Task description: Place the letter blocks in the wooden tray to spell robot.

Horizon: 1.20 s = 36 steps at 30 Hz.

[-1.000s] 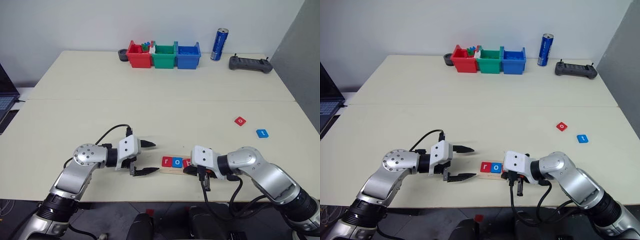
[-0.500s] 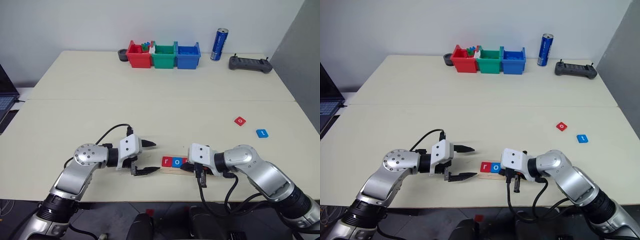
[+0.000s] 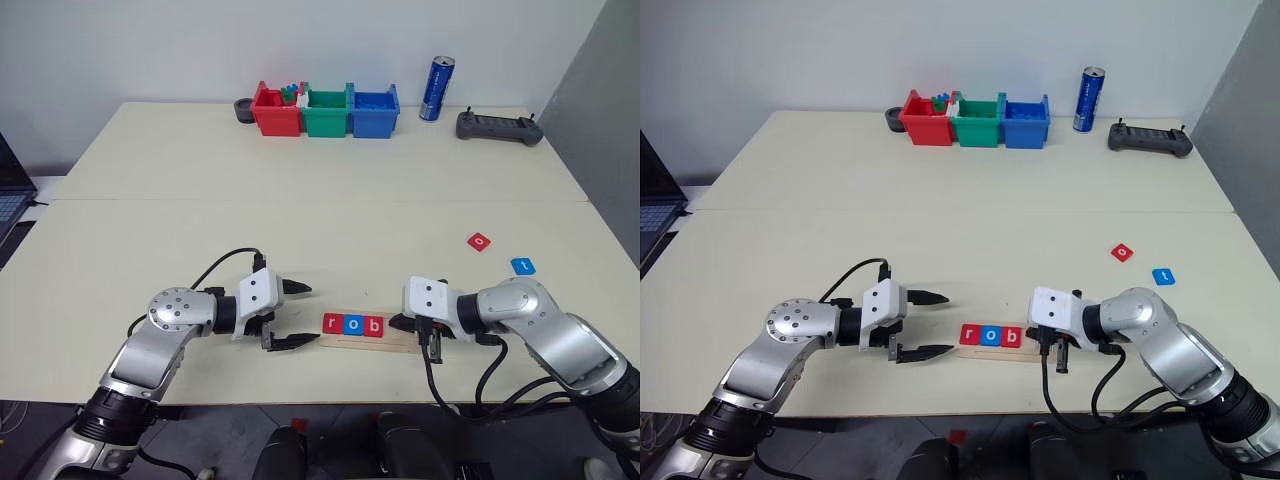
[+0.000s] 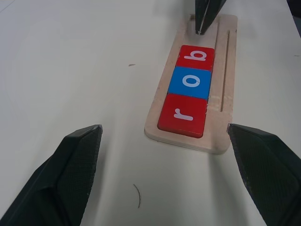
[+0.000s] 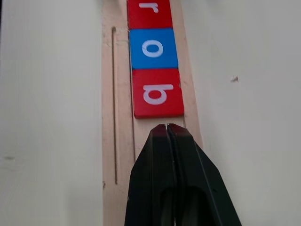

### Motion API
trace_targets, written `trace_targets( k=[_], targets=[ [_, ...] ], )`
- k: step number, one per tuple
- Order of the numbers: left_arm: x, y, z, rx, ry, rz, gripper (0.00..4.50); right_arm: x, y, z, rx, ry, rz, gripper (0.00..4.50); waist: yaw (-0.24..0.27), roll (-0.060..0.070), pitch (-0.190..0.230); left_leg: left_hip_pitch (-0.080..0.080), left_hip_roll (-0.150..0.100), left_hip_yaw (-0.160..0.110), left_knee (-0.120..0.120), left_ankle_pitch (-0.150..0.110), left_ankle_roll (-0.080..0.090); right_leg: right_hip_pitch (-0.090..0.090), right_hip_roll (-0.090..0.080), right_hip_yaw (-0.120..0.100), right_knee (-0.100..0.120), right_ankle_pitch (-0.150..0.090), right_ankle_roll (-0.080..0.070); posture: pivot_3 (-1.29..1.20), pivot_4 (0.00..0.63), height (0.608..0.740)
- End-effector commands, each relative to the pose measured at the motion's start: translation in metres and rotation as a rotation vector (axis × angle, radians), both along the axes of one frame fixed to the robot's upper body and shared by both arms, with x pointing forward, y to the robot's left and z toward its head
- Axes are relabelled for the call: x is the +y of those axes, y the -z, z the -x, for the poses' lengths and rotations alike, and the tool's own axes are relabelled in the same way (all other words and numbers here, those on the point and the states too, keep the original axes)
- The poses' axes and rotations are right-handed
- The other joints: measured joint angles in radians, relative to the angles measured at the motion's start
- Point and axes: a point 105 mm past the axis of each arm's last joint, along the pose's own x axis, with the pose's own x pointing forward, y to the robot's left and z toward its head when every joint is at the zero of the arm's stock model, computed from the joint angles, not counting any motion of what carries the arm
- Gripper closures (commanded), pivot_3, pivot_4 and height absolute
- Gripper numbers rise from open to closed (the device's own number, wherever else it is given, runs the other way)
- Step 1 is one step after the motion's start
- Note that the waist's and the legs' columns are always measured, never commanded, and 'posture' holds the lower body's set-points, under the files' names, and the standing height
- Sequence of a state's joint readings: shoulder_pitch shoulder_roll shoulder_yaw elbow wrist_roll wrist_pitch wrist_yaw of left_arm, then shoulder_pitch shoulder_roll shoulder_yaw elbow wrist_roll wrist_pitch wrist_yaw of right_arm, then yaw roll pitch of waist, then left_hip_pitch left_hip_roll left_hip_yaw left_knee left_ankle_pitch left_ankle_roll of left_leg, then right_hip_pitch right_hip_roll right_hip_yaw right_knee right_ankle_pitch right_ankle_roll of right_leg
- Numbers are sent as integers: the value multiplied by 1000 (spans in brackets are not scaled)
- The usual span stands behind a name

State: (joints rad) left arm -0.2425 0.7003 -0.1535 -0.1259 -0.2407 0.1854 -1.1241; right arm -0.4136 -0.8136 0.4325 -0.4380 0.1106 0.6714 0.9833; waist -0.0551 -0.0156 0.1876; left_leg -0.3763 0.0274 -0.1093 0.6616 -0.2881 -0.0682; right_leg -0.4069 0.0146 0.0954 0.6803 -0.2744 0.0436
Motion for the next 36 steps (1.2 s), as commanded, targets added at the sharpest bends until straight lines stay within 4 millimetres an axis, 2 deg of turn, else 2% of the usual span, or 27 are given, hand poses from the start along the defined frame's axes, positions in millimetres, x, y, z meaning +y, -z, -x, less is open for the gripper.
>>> trace_targets(
  k=[1, 9, 17, 23, 27, 31, 33, 36],
  targets=[
    [-1, -7, 1, -33, 7, 9, 0, 4, -2, -2, -35, -41, 10, 4452, 0, 0, 0, 0, 0, 0, 0, 0, 0, 0, 0, 0, 0, 0, 0, 0, 150, 740],
    [2, -4, 2, -32, -1, 8, 0, 12, 1, -3, -37, -71, 1, 4452, 0, 0, 0, 0, 0, 0, 0, 0, 0, 0, 0, 0, 0, 0, 0, 0, 150, 740],
    [4, 2, 3, -25, -2, 8, 0, 15, -4, -7, -52, -67, -16, 4452, 0, 0, 0, 0, 0, 0, 0, 0, 0, 0, 0, 0, 0, 1, -1, 0, 150, 740],
    [3, 4, 3, -25, 1, 9, 0, -6, -11, -7, -53, -56, 31, 4452, 1, 0, 0, 0, 0, 0, 0, 0, 0, 0, 0, 0, 0, 1, -1, 0, 150, 740],
    [4, 4, 1, -31, -14, 18, 0, -29, -45, -17, -93, 105, -90, 3616, 4, 0, 0, -1, 0, 0, 0, 0, 0, 0, 0, 0, 0, 1, -1, 0, 150, 740],
    [2, -1, 0, -24, -25, 53, 0, -66, -60, -44, -199, 336, -162, 2197, 5, 0, 0, 0, 0, 0, 0, 0, 0, 0, 0, 0, 0, 1, -1, 0, 150, 740],
    [1, -4, 0, -21, -26, 70, 0, -95, -68, -65, -260, 487, -243, 1429, 4, 0, 0, 0, 0, 0, 0, 0, 0, 0, 0, 0, 0, 1, -1, 0, 150, 740],
    [1, -9, 0, -17, -27, 90, 0, -116, -72, -83, -314, 577, -286, 379, 3, 0, 0, 0, 0, 1, 0, 0, 0, 0, 0, 1, 0, 1, -1, 0, 150, 740]
  ],
)
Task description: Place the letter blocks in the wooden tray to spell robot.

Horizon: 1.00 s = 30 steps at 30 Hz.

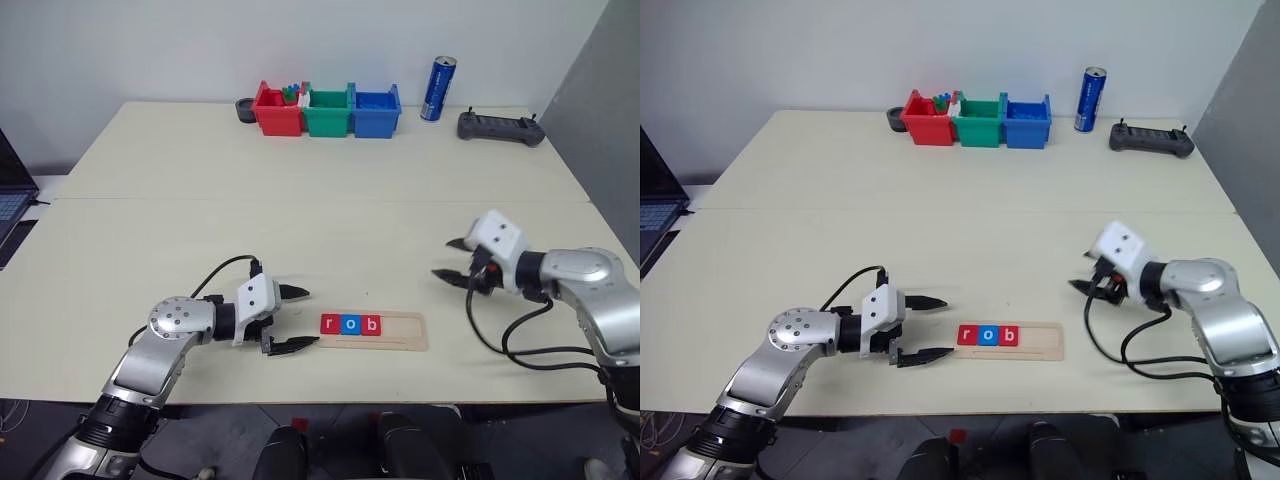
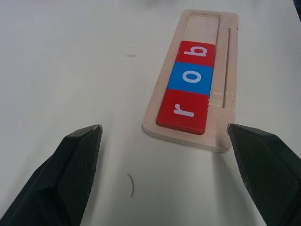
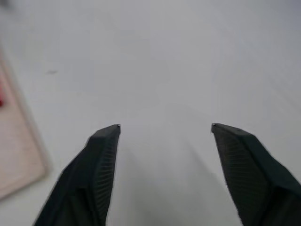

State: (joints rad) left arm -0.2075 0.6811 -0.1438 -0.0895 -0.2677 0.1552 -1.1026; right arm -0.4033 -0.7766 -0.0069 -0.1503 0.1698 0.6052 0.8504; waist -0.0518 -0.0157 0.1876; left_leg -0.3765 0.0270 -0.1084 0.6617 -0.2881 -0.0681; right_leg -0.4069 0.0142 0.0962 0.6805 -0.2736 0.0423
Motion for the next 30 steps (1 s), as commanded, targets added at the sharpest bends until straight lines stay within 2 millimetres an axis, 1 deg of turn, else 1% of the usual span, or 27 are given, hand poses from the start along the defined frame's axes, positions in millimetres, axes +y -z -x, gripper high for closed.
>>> trace_targets(
  k=[1, 3, 5, 12, 16, 21, 24, 30],
  targets=[
    [-3, -19, -1, -44, 10, 42, 0, -24, -19, -21, -121, 101, -33, 55, -2, 0, 0, 0, 0, 0, 0, 0, 0, 0, 0, 0, 0, 0, 0, 0, 150, 740],
    [-3, -21, -2, -45, 14, 40, 0, -41, -14, -35, -132, 166, 1, 19, -5, 0, 0, 0, 0, 0, 0, 0, 0, 0, 0, 0, 0, 0, 0, 0, 150, 740],
    [-5, -23, -2, -49, 21, 34, 0, -50, -4, -44, -87, 182, -4, 19, -6, 0, 0, 1, 0, 1, 0, 0, 0, 0, 0, 1, 0, 0, 0, 0, 150, 740],
    [-12, -33, 1, -44, 52, 34, 0, -62, 19, -68, 24, 208, -42, 19, -12, 1, 0, 1, 0, 1, -1, 0, 0, 0, 0, 1, 0, 0, 0, 0, 150, 740],
    [-15, -39, 4, -32, 68, 39, 0, -66, 32, -75, 88, 249, -62, 19, -14, 1, 1, 1, 0, 1, -1, 0, 0, 0, 0, 1, 0, 0, 0, 0, 150, 740],
    [-12, -38, 3, -39, 61, 20, 0, -71, 44, -79, 159, 320, -103, 19, -18, 1, 1, 2, 0, 1, -1, 0, 0, 1, 0, 1, 1, 0, 0, 0, 150, 740],
    [-11, -37, 4, -35, 59, 17, 0, -74, 47, -78, 189, 346, -104, 518, -22, 1, 0, 3, 0, 1, -1, 0, 0, 2, 0, 1, 1, 0, 0, 0, 150, 740],
    [-9, -32, 7, -28, 60, 5, 0, -83, 52, -68, 221, 367, -100, 2683, -18, 1, 0, 3, 0, 1, 0, 0, 0, 2, 0, 1, 1, 0, 0, 0, 150, 740]
  ],
)
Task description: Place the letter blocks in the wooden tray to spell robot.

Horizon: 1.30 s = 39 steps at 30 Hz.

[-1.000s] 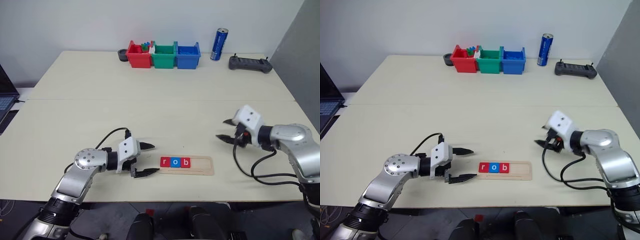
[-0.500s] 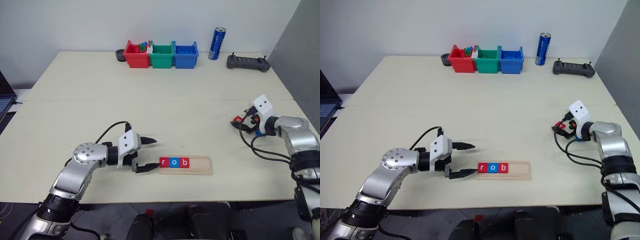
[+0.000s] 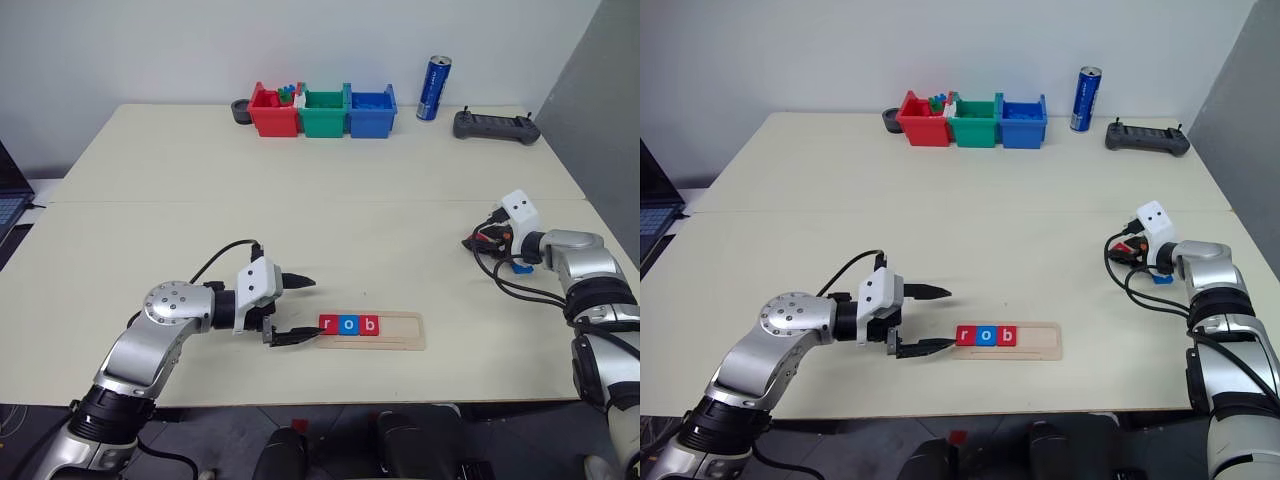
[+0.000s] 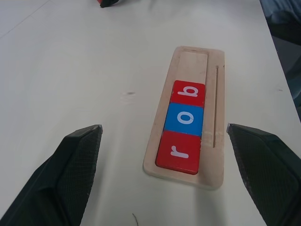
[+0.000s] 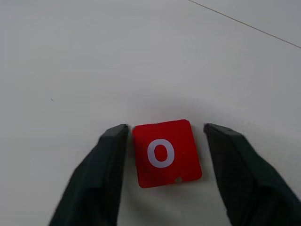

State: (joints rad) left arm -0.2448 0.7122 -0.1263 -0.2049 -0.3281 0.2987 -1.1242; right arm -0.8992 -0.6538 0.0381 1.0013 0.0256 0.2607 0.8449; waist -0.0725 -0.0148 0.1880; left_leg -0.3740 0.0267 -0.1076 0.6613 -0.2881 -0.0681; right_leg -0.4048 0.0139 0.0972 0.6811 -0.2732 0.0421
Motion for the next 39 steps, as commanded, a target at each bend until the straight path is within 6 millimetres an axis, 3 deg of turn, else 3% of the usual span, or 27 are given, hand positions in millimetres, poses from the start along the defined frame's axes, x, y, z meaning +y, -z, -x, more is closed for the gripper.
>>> trace_targets(
  k=[1, 4, 8, 13, 18, 21, 24, 25, 32, 35, 39],
  targets=[
    [-1, -8, 3, -46, 20, -8, 0, -17, 9, 14, 32, 42, 30, 3017, 8, 0, 0, 0, 0, 0, 0, 0, 0, 0, 0, 0, 0, 0, 0, 0, 150, 740],
    [0, -7, 3, -47, 18, -12, 0, -8, -2, 30, -45, 39, 17, 3073, 23, 0, 0, -1, 0, -2, 0, 0, 0, 0, 0, -2, 0, 0, 0, 0, 150, 740],
    [-1, -5, 3, -45, 28, -11, 0, 5, -6, 75, -123, 143, -23, 3073, 33, 1, -1, -3, 0, -4, -1, 0, 0, -1, 0, -4, 0, 0, 0, 0, 150, 740],
    [-5, -1, 2, -40, 62, -11, 0, 26, 8, 131, -125, 341, -81, 3073, 37, 2, -1, -4, 0, -4, -1, 0, 0, -2, 0, -3, 0, -1, 0, 0, 150, 740],
    [-7, 0, -4, -47, 78, -11, 0, 57, 23, 158, -71, 438, -163, 3073, 30, 2, -2, -1, 0, 0, 0, 0, -1, -2, 1, 0, 0, -3, 5, 0, 150, 740],
    [-7, 2, -5, -45, 81, -11, 0, 67, 36, 164, -32, 490, -198, 3073, 25, 2, -2, 0, 1, -1, -1, 0, -1, -1, 2, 0, 0, -3, 5, 0, 150, 740],
    [-6, 4, -5, -45, 83, -14, 0, 72, 35, 160, -47, 508, -246, 3073, 18, 0, -3, 0, 2, -1, -1, 0, -1, -1, 2, 0, 0, -3, 5, 0, 150, 740],
    [-7, 4, -5, -45, 83, -14, 0, 73, 33, 158, -59, 514, -255, 2361, 17, 0, -3, 0, 2, 0, -1, 0, -1, -1, 2, 0, 0, -3, 5, 0, 150, 740],
    [-7, 2, -2, -52, 76, -15, 0, 55, -28, 137, -306, 563, -271, 15, 15, 2, -2, -1, 1, 0, -1, 0, -1, -2, 1, 0, 0, -3, 5, 0, 150, 740],
    [-8, 1, -2, -53, 75, -14, 0, 54, -39, 137, -305, 494, -271, 15, 16, 2, -2, -1, 1, -1, -2, 0, 0, -2, 1, -1, 0, -2, 3, 0, 150, 740],
    [-11, 0, -3, -52, 76, -13, 0, 74, -35, 150, -198, 109, -181, 15, 17, 2, -2, -2, 1, -1, -2, 0, 0, -2, 1, -1, -1, -2, 2, 0, 150, 740]
  ],
)
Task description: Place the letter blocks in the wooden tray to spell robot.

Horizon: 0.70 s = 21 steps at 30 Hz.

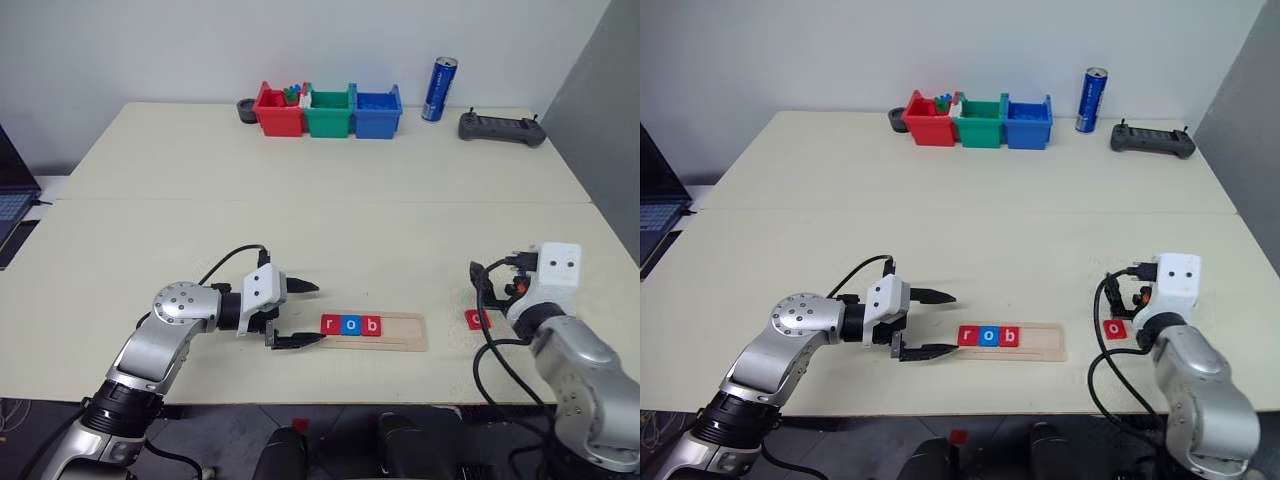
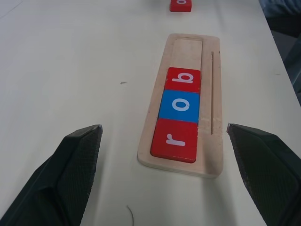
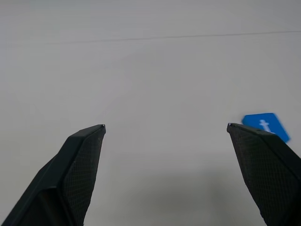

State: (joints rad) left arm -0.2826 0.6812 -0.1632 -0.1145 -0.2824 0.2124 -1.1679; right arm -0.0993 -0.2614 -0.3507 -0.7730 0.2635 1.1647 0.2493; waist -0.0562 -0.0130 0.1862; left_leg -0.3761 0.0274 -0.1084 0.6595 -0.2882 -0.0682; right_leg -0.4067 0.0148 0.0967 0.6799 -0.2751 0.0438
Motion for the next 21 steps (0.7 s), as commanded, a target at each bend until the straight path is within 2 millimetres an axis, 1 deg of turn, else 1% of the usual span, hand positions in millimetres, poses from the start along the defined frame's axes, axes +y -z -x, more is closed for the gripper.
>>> trace_targets(
  k=[1, 4, 8, 10, 12, 17, 21],
  targets=[
    [-7, -8, 2, -37, 28, 5, 0, 17, 0, 19, 41, -369, 144, 15, 2, 0, 0, 0, 0, 0, 0, 0, 0, 0, 0, 0, 0, 0, 0, 0, 150, 740],
    [-8, -8, 2, -36, 30, 6, 0, 14, 10, 31, 101, -569, 247, 15, 1, -1, 1, -1, -1, 0, 1, 0, 1, 0, -1, 0, -1, -2, 4, 0, 150, 740],
    [-8, -6, 2, -34, 31, 4, 0, -4, 27, 37, 183, -720, 378, 15, -1, -1, 1, 0, -1, 1, 1, 0, 1, 1, 0, 1, -1, -2, 4, 0, 150, 740],
    [-6, -3, 3, -31, 32, 2, 0, -14, 32, 34, 217, -780, 415, 15, -2, -2, 1, 1, 0, 2, 2, 0, 1, 1, 0, 1, 0, -2, 4, 0, 150, 740],
    [-6, -1, 3, -30, 32, 1, 0, -20, 34, 27, 222, -809, 444, 15, -2, -2, 1, 1, 0, 2, 2, 0, 1, 1, 0, 1, 0, -2, 4, 0, 150, 740],
    [-2, 2, 3, -30, 28, -4, 0, -27, 34, 13, 227, -879, 477, 15, -1, -2, 2, 2, 0, 2, 2, 0, 1, 1, 0, 2, 0, -1, 2, 0, 150, 740],
    [-3, 2, 4, -33, 29, -4, 0, -28, 40, 8, 273, -937, 467, 15, 0, -2, 2, 1, -1, 2, 2, 0, 1, 1, 0, 1, 0, 0, 1, 0, 150, 740]
  ],
)
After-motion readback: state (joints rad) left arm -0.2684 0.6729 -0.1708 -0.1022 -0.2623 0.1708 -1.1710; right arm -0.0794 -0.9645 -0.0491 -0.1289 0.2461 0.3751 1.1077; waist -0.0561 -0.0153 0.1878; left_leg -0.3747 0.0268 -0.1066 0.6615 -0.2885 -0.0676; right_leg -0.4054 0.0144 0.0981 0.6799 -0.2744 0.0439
